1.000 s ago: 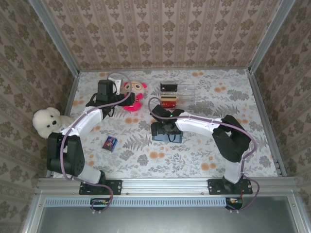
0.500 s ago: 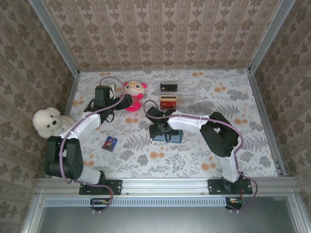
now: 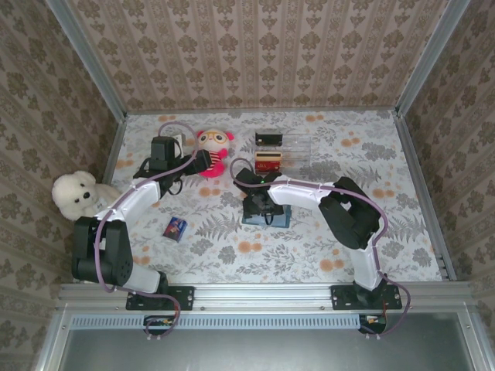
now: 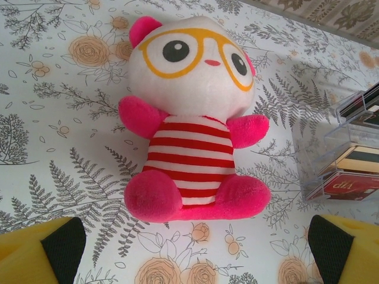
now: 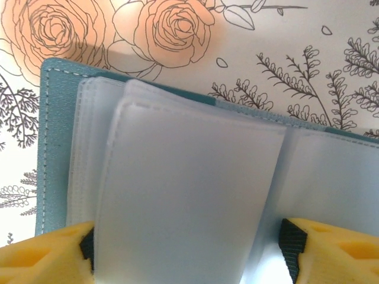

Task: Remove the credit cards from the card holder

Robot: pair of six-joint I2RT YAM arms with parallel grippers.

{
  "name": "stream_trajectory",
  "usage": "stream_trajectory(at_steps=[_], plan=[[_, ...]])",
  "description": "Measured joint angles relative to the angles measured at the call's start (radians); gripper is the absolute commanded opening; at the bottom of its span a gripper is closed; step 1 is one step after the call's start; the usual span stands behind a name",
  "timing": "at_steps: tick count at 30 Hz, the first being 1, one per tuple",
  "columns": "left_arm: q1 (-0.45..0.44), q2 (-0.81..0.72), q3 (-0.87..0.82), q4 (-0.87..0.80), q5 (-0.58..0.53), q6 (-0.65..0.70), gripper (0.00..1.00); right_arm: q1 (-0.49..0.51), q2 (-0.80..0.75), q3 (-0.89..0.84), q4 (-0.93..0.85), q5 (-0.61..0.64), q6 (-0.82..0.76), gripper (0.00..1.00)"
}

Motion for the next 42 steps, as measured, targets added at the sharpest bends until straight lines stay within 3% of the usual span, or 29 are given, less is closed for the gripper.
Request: stream_trajectory(at_steps=[11,15,18,22,25,36,42], plan=[[0.000,0.000,0.000,-0.008,0.039,-0.039,1.00,-0.060,-0.083,-0.117,0.097,-0.072,-0.010,0.50],[0.002,0.000,0.000,-0.011,0.044,-0.050,1.00,-0.079,-0.100,-0.142,0.119,-0.103,-0.011,0.48],[0.008,0.000,0.000,-0.011,0.047,-0.058,1.00,-0.084,-0.105,-0.147,0.129,-0.120,-0.012,0.56],[0.013,0.000,0.000,-0.012,0.047,-0.065,1.00,-0.082,-0.109,-0.147,0.134,-0.129,-0.031,0.86],[0.013,0.000,0.000,-0.014,0.047,-0.065,1.00,-0.073,-0.108,-0.134,0.120,-0.118,-0.047,1.00],[0.026,0.000,0.000,-0.017,0.051,-0.064,1.00,-0.017,-0.023,-0.029,-0.003,-0.001,-0.064,0.97],[0.031,0.002,0.000,-0.017,0.055,-0.064,1.00,-0.016,-0.015,-0.019,-0.010,0.002,-0.060,0.78]])
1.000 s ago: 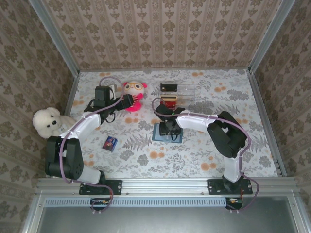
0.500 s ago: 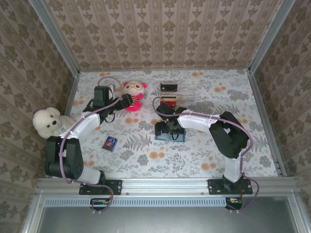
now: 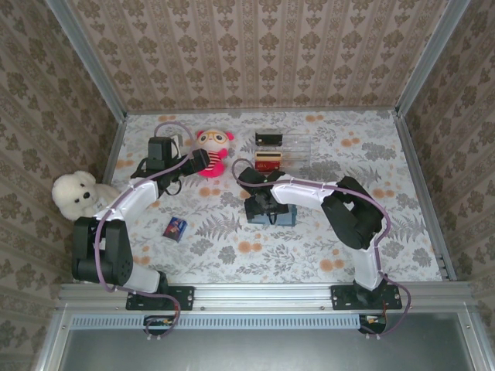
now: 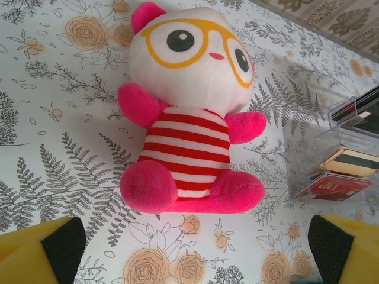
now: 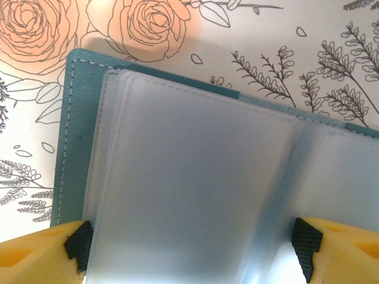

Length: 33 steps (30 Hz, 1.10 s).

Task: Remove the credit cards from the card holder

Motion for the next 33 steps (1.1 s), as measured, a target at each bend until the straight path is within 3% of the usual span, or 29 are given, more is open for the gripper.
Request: stream_trajectory(at_steps=[21,26,33], plan=[[0.018,0.000,-0.022,-0.001,0.003,0.000,1.00,-0.008,-0.002,-0.003,-0.007,0.008,0.009,0.41],[0.028,-0.016,-0.035,-0.002,0.003,0.000,1.00,-0.015,-0.019,-0.025,0.011,-0.001,0.005,0.47],[0.055,-0.068,-0.039,-0.037,-0.030,0.004,1.00,-0.016,-0.098,-0.040,0.022,-0.028,0.000,0.82]])
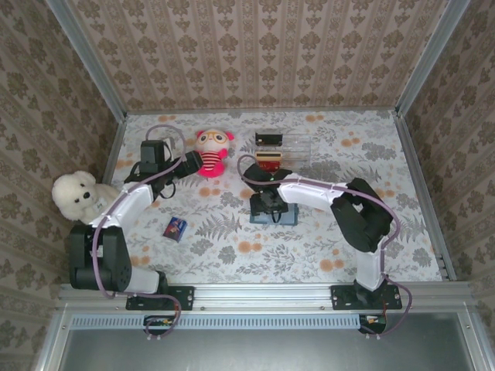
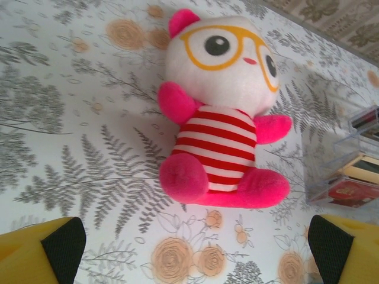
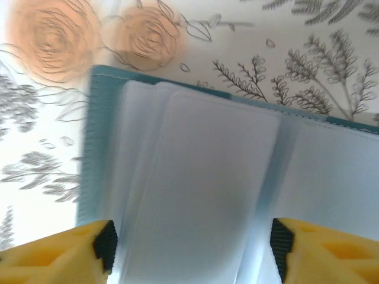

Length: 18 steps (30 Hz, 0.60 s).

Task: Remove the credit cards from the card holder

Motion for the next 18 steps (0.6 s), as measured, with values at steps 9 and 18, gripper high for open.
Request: stream_trajectory(at_steps=[9,18], plan=[[0.015,-0.164,0.000,-0.084,-0.226,0.077,1.00,-0.013,-0.277,0.010,0.029,0.091,-0.021,1.00],[0.031,-0.274,-0.118,0.037,-0.397,0.195,1.00,-0.150,-0.511,-0.150,0.168,0.381,-0.120,1.00]])
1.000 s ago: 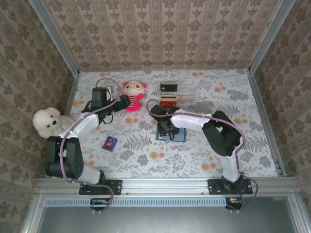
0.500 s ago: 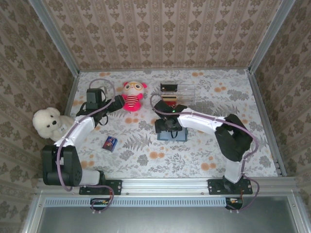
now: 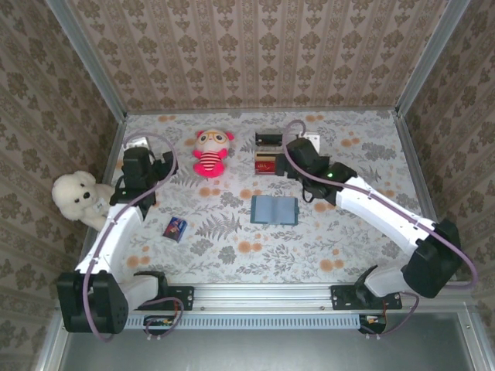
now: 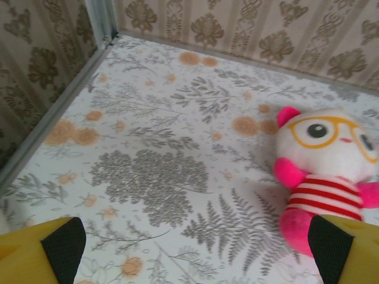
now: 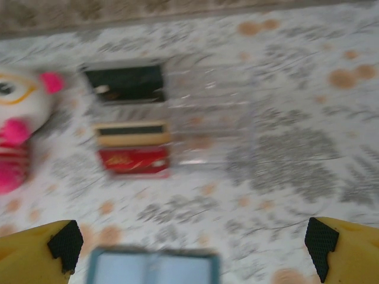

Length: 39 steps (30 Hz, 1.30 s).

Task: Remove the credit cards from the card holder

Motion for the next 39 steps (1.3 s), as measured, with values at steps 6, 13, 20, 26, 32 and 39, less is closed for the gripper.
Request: stream_trajectory(at_steps=[6,13,20,26,32,39], plan=[[0.000,-0.003,-0.176,0.141,-0.063,0.089,1.00,-0.119,-0.023,-0.147,0.120,0.131,-0.108,1.00],[0.016,0.084,-0.284,0.320,-0.079,0.175,1.00,-0.234,-0.017,-0.408,0.384,0.226,-0.268,1.00],[0.056,0.188,-0.336,0.494,0.035,0.230,1.00,-0.372,-0.059,-0.563,0.653,0.167,-0.383,1.00],[0.060,0.214,-0.377,0.667,0.144,0.268,1.00,-0.431,-0.042,-0.641,0.856,0.067,-0.436,1.00],[0.074,0.277,-0.431,0.869,0.215,0.312,1.00,-0.471,0.027,-0.698,1.044,-0.063,-0.491,1.00],[0.109,0.396,-0.445,0.980,0.249,0.315,1.00,-0.549,0.101,-0.728,1.175,-0.226,-0.502,1.00]])
